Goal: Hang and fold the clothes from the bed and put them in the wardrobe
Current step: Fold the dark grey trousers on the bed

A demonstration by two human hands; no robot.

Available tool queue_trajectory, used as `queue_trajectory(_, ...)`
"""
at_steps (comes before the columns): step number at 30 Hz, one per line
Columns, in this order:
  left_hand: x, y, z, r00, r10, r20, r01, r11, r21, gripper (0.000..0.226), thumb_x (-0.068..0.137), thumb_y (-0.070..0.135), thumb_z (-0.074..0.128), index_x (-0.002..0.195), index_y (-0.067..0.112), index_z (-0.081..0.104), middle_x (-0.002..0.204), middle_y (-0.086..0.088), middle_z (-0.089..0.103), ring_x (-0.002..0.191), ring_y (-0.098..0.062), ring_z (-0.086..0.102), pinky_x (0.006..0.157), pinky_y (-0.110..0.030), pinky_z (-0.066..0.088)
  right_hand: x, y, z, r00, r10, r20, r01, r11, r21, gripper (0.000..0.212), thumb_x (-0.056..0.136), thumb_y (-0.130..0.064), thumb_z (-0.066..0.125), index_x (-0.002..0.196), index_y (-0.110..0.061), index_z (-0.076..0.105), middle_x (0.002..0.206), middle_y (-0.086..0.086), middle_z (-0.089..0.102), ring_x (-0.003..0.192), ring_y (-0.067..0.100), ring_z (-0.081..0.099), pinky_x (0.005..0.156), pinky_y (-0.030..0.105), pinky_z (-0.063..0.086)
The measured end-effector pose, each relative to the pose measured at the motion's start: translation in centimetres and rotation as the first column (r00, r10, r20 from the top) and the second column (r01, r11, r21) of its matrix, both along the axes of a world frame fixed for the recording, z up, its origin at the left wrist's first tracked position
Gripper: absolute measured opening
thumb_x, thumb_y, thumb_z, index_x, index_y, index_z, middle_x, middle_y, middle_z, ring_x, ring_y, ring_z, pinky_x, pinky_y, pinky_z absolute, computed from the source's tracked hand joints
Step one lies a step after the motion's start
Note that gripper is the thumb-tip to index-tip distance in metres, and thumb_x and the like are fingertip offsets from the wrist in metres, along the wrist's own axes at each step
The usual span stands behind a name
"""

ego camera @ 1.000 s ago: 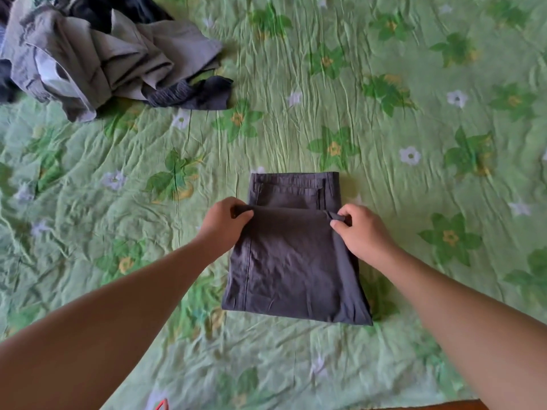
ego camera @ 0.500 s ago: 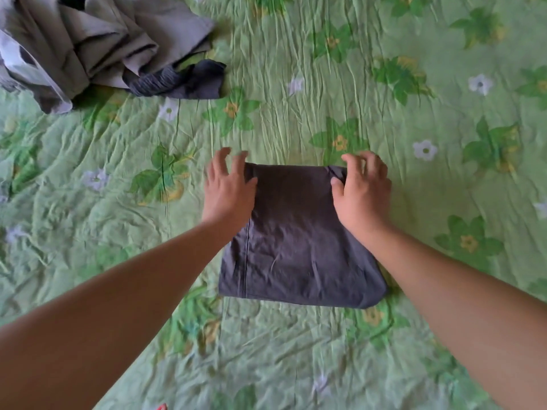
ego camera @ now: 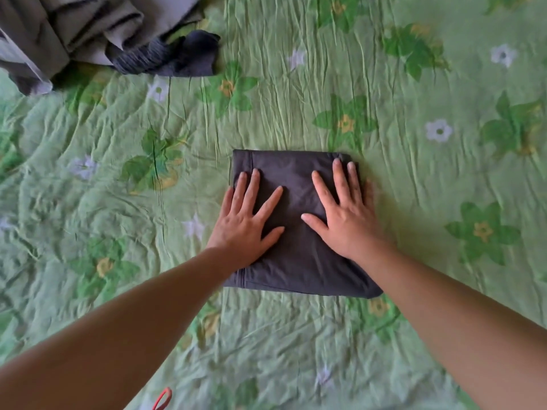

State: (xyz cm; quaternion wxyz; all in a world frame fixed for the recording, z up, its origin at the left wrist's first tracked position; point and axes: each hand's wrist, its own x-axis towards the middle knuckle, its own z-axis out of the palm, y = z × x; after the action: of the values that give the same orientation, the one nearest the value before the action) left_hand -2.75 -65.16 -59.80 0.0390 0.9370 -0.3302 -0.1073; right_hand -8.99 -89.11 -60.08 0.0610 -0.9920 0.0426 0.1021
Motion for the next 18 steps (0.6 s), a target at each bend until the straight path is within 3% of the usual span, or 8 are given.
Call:
queue_trajectory(4,-3.4,1.7,1.4,1.0,-0.003,0.01,0.004,0.999,-0.043,0.076,0.095,0.062,0.038,0.16,0.032,0.013,0.167,-0.014,-0.003,0.154,-0.031,-0.003,0.121,-0.056,0.019,-4.6,0.8,1.2,0.988,0.079,0.136,-0.081,0.997,0.015,0.082,0.095,-0.074,0.032,0.16,-0.025,0.025,0.169,0.012,0.001,0.156,0.034,0.003,0.118,0.068,0.01)
queue_trajectory(7,-3.8,3.0,0.9,0.992,-0.126,0.01,0.126,0.991,-0.042,0.071,0.097,0.058,0.04,0.159,0.033,0.018,0.167,-0.015,0.002,0.154,-0.032,0.001,0.118,-0.059,0.022,-6.2,-0.1,0.5,0.983,0.161,0.092,-0.163,0.987,0.009,0.081,0.095,-0.075,0.027,0.161,-0.029,0.019,0.17,0.012,-0.003,0.156,0.031,0.001,0.117,0.069,0.013)
queue_trajectory(12,-3.1,2.1,0.1,0.99,-0.137,0.043,0.135,0.99,0.044,0.071,0.095,0.062,0.04,0.158,0.033,0.022,0.166,-0.018,0.009,0.153,-0.035,0.009,0.119,-0.06,0.017,-4.7,-0.2,-0.5,0.99,0.143,0.001,-0.143,0.989,-0.022,0.084,0.095,-0.074,0.025,0.162,-0.026,0.011,0.169,0.012,-0.007,0.156,0.028,-0.004,0.118,0.067,0.014)
queue_trajectory(13,-2.8,1.9,0.5,0.99,-0.131,0.059,0.129,0.991,0.036,0.07,0.094,0.063,0.041,0.155,0.033,0.03,0.163,-0.018,0.018,0.151,-0.036,0.018,0.117,-0.06,0.019,-4.7,0.0,-0.4,0.992,0.123,0.026,-0.123,0.992,-0.005,0.083,0.095,-0.074,0.029,0.161,-0.026,0.018,0.169,0.013,-0.001,0.156,0.029,0.001,0.118,0.066,0.016)
queue_trajectory(15,-1.0,1.2,1.9,0.99,-0.085,0.113,0.087,0.996,-0.018,0.065,0.089,0.064,0.045,0.144,0.03,0.047,0.15,-0.014,0.039,0.136,-0.035,0.039,0.112,-0.057,0.027,-3.9,0.2,0.6,0.987,0.059,0.149,-0.072,0.994,0.082,0.074,0.094,-0.069,0.042,0.151,-0.023,0.043,0.163,0.016,0.025,0.15,0.035,0.026,0.114,0.06,0.027)
queue_trajectory(16,0.6,0.5,2.6,0.986,-0.046,0.16,0.054,0.997,-0.05,0.062,0.087,0.063,0.047,0.139,0.028,0.049,0.144,-0.012,0.043,0.13,-0.034,0.043,0.109,-0.055,0.029,-2.8,0.1,1.3,0.968,0.017,0.249,-0.045,0.993,0.106,0.065,0.094,-0.065,0.047,0.142,-0.021,0.054,0.154,0.017,0.038,0.139,0.039,0.04,0.108,0.056,0.034)
queue_trajectory(18,4.6,-1.7,3.9,0.985,0.051,0.165,-0.038,0.996,-0.08,0.063,0.086,0.059,0.051,0.141,0.029,0.042,0.144,-0.011,0.038,0.132,-0.032,0.039,0.108,-0.053,0.03,0.9,-0.7,2.9,0.94,-0.081,0.333,0.053,0.994,0.091,0.056,0.093,-0.057,0.056,0.135,-0.02,0.058,0.145,0.018,0.045,0.124,0.042,0.05,0.098,0.053,0.041)
